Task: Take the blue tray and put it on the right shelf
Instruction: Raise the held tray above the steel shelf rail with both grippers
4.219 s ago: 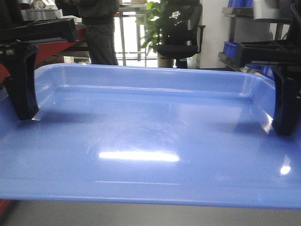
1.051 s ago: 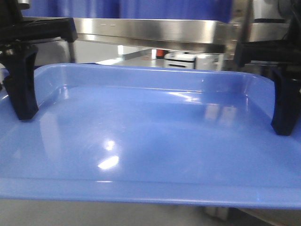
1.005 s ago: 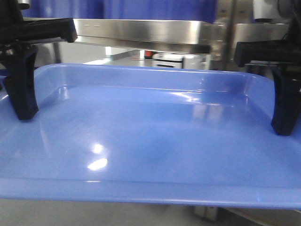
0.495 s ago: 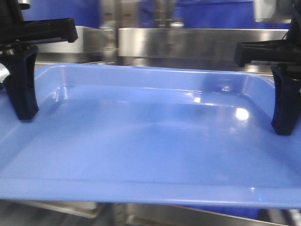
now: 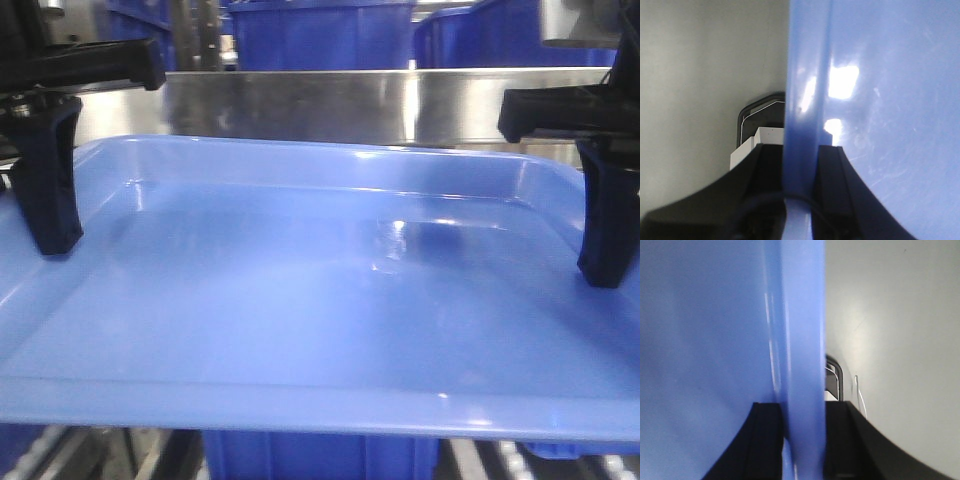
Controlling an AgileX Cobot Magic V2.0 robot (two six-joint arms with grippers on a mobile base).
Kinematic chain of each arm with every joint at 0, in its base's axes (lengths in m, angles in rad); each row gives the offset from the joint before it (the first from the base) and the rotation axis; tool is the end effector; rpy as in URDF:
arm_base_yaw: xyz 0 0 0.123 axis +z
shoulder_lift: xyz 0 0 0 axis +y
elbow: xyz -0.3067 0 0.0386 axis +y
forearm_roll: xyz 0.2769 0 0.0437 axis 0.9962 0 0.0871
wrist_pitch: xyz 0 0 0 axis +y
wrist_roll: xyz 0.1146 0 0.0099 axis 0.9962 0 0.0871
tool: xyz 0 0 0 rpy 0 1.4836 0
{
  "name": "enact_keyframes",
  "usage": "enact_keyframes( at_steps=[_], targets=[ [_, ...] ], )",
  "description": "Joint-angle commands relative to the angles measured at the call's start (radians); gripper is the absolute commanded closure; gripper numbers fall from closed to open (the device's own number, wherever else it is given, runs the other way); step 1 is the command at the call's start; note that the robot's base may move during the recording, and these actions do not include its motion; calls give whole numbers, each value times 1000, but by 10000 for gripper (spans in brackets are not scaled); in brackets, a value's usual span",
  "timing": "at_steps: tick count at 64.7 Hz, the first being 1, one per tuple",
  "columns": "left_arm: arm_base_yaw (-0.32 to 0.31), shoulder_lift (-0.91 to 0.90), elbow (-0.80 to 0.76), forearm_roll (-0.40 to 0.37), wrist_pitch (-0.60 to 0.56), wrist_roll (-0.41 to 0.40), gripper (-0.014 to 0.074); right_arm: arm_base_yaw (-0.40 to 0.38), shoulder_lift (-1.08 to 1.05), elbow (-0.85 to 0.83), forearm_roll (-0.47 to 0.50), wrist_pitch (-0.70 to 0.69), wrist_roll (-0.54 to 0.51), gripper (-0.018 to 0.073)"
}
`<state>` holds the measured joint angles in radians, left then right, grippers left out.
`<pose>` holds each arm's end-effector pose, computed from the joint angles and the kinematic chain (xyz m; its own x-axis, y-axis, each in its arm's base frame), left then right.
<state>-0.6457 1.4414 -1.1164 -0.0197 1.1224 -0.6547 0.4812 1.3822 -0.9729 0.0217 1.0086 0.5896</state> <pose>0.2376 -0.1816 0.2726 -0.9877 -0.0266 -0.1541 -0.0044 0.9898 -0.1424 0.2464 0.1310 0.2497 -0.9740 0.1294 -0.1861 0.1022 0.9835 0.1493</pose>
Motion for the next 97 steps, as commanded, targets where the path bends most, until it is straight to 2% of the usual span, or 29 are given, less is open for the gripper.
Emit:
enact_keyframes(
  at_steps=[1,97],
  targets=[
    [-13,-35,-34,-35,-27,-21,613,5,-37,-30,24,-33,6,443],
    [-13,-35,-34,-35,-27,-21,613,5,-37,-30,24,-33,6,443]
  ],
)
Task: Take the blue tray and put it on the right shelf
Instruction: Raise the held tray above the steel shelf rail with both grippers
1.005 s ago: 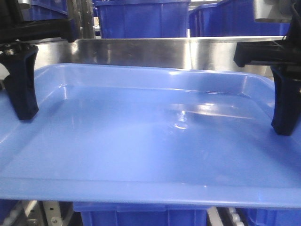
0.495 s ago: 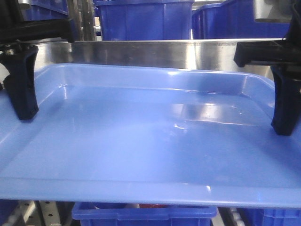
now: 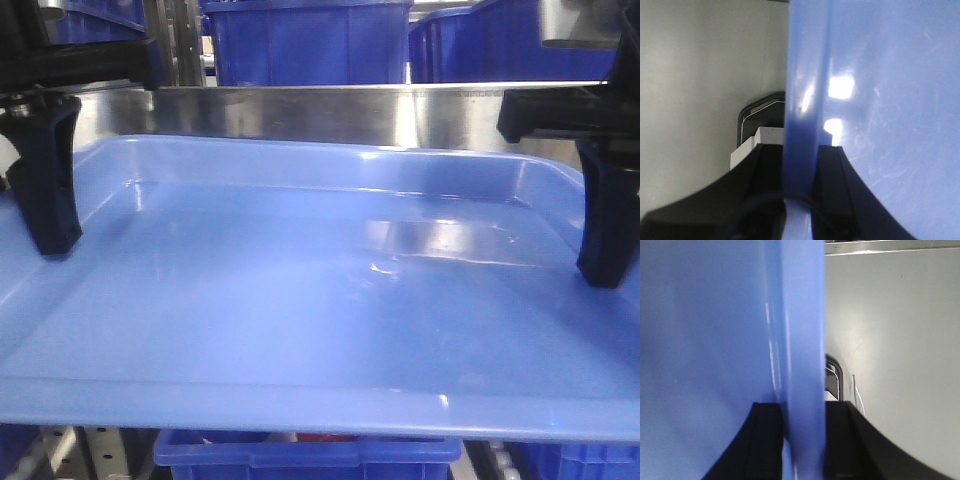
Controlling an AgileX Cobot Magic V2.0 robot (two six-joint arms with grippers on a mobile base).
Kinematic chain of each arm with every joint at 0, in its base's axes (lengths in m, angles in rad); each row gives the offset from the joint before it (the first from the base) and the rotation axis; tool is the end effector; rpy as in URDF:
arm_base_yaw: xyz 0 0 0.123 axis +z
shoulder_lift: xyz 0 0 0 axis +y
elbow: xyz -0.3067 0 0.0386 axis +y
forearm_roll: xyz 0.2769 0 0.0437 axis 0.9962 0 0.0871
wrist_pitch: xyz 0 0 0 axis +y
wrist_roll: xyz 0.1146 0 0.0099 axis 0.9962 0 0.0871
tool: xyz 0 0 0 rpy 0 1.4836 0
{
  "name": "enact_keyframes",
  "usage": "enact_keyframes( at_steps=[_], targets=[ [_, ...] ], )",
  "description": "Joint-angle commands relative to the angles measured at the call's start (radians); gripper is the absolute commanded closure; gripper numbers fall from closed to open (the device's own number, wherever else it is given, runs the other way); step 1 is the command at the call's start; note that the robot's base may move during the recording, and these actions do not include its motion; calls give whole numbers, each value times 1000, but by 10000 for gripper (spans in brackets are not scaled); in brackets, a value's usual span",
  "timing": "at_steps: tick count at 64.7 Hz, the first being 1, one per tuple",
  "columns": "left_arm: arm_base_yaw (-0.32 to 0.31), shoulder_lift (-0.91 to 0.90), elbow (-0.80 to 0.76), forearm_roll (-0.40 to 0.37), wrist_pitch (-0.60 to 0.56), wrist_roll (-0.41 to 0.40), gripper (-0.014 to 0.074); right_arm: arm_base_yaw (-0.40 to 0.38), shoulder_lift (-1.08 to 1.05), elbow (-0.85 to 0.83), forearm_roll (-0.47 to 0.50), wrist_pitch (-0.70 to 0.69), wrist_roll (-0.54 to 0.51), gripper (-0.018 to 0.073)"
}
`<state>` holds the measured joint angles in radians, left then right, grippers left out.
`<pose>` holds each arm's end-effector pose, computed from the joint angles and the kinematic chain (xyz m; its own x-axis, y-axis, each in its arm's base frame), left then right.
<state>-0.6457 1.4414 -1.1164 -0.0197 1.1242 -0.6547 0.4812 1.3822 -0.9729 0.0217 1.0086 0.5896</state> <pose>0.2374 -0.1814 0.2726 -0.9879 -0.0264 -0.1527 -0.0046 0.9899 -0.1414 0.2464 0.1310 0.2497 -0.9740 0.1294 -0.1861 0.1022 0.9835 0.1493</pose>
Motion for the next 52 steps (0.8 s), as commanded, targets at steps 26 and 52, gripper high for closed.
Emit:
enact_keyframes(
  at_steps=[26,52],
  targets=[
    [-13,-35,-34,-37,-36,-21,613,5,-37,-30,24,-71,6,443],
    [-13,-35,-34,-27,-51,-17,613,5,-37,-30,24,-84,6,443]
  ],
)
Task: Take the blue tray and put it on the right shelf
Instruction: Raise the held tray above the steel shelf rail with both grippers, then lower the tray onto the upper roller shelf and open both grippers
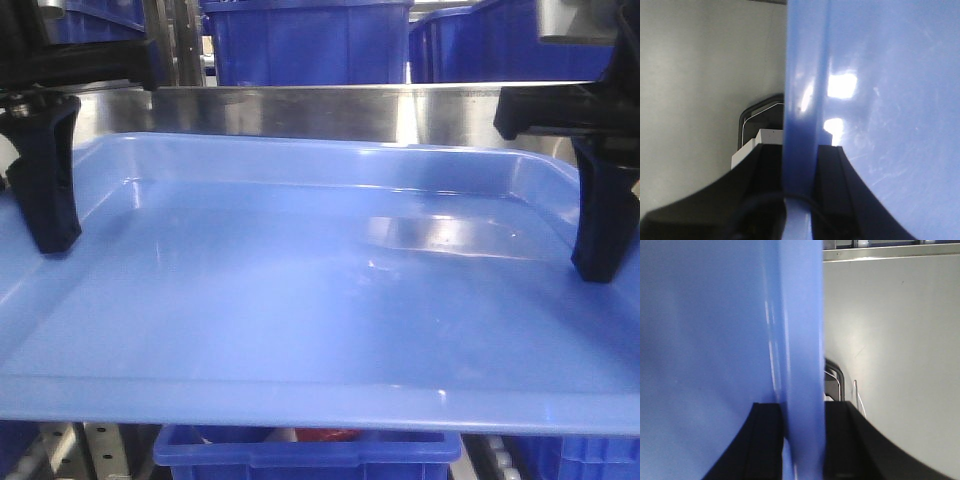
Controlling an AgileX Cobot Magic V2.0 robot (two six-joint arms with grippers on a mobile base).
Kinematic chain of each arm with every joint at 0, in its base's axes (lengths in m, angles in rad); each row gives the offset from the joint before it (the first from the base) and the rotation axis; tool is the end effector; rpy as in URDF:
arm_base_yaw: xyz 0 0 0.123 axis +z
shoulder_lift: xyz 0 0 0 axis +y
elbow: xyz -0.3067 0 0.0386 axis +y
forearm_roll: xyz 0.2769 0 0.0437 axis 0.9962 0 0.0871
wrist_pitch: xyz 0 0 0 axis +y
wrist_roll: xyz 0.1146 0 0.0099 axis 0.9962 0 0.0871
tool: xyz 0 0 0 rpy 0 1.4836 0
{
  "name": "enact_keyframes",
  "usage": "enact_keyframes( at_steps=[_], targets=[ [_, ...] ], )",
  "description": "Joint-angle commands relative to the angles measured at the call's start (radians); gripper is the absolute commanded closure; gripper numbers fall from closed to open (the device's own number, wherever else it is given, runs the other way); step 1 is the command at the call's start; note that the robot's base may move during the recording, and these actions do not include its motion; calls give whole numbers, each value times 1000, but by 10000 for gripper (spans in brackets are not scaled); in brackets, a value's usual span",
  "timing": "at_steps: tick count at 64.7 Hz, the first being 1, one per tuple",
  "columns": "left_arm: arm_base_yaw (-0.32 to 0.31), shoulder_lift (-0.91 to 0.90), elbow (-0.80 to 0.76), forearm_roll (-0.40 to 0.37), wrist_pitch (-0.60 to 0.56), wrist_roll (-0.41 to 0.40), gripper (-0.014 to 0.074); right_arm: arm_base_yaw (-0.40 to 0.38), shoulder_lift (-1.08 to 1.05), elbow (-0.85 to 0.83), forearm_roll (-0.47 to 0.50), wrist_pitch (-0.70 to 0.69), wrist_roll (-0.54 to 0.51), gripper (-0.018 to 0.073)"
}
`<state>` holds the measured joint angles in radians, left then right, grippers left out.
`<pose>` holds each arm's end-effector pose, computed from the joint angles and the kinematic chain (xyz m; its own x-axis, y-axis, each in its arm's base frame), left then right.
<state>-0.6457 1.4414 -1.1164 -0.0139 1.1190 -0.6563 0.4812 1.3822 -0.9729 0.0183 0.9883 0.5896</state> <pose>0.2382 -0.1813 0.2727 -0.9868 -0.0265 -0.1600 -0.0038 0.9901 -0.1403 0.2486 0.1318 0.2502 -0.9702 0.1300 -0.2043 0.0985 0.9826 0.1575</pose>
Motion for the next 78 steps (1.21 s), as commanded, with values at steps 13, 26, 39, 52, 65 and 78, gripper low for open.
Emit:
enact_keyframes(
  at_steps=[13,26,39,52,65,78],
  targets=[
    [-30,-45,-77,-30,-7,6,613,5,-51,-99,41,60,6,443],
    [-55,-96,-166,20,-15,6,613,5,-114,-212,39,37,5,443],
    [-21,-81,-260,83,-115,8,613,5,-90,-350,29,27,-12,443],
    [67,-5,-410,81,-174,81,613,-9,1,-553,28,24,-71,443],
    [138,104,-585,74,-241,135,613,-57,159,-778,28,21,-91,443],
    [181,214,-744,74,-356,147,613,-78,325,-1011,27,12,-123,443]
  ],
)
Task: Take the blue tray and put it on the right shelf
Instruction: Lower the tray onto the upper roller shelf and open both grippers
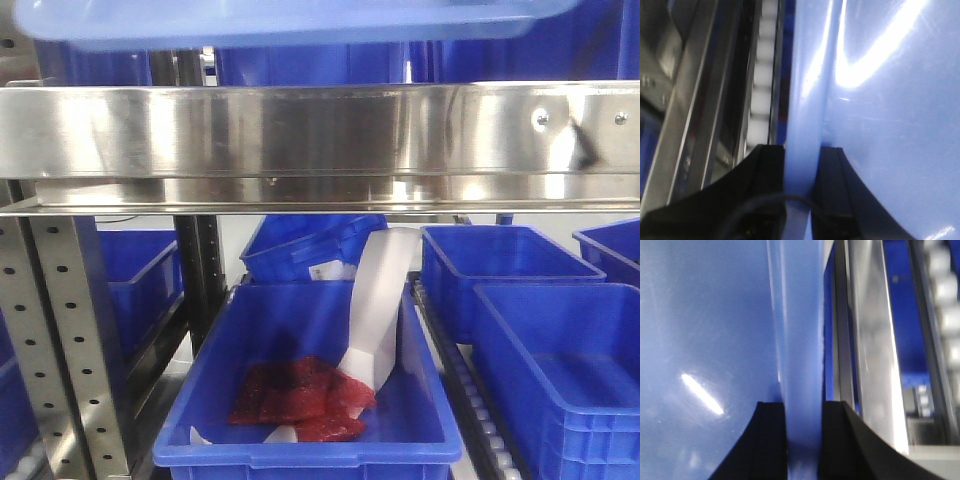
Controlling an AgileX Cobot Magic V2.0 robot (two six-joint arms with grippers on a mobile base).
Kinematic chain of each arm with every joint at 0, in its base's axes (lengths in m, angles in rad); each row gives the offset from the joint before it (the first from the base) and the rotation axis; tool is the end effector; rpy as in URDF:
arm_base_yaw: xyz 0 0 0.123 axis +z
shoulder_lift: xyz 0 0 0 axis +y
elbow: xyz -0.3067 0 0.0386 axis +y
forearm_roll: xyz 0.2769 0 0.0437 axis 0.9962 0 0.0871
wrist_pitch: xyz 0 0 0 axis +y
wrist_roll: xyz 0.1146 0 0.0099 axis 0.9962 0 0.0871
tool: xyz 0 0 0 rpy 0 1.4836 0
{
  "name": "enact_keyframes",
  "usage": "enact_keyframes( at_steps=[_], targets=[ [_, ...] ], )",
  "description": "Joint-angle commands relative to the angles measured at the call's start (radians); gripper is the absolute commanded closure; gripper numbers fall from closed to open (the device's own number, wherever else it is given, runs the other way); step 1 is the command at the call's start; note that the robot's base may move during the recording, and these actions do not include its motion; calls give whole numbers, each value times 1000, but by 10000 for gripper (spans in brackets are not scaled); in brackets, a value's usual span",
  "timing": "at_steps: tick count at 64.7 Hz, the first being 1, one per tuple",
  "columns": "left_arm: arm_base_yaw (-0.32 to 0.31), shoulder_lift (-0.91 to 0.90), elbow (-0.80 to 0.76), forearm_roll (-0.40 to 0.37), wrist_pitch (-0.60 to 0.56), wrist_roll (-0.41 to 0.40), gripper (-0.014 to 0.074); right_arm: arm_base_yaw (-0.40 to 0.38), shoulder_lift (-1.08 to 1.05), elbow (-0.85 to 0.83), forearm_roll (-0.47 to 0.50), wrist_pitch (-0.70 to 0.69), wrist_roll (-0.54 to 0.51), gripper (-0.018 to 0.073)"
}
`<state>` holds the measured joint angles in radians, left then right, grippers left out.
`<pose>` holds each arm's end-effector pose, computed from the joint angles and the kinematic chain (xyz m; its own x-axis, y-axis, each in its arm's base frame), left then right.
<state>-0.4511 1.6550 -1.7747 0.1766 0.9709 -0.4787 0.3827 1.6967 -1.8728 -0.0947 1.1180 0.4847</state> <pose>0.3822 -0.1666 0.4236 -0.6984 -0.0677 -0.7125 0.0845 0.9808 -0.1760 0.3906 0.1467 0.4276 -0.7685 0.1512 -0.6217 0.0104 0.9745 0.2242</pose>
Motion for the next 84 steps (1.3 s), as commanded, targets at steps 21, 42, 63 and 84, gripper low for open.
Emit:
enact_keyframes(
  at_steps=[21,42,63,84],
  targets=[
    [38,128,-133,-116,-352,-31,613,-25,182,-278,140,-189,-30,443],
    [88,211,-133,-118,-362,-31,582,-37,254,-277,134,-256,-61,442],
    [96,240,-133,-102,-351,-31,308,-37,301,-277,116,-230,-77,275],
    [142,240,-133,-96,-311,-31,308,-49,304,-277,35,-228,-77,84]
  ],
)
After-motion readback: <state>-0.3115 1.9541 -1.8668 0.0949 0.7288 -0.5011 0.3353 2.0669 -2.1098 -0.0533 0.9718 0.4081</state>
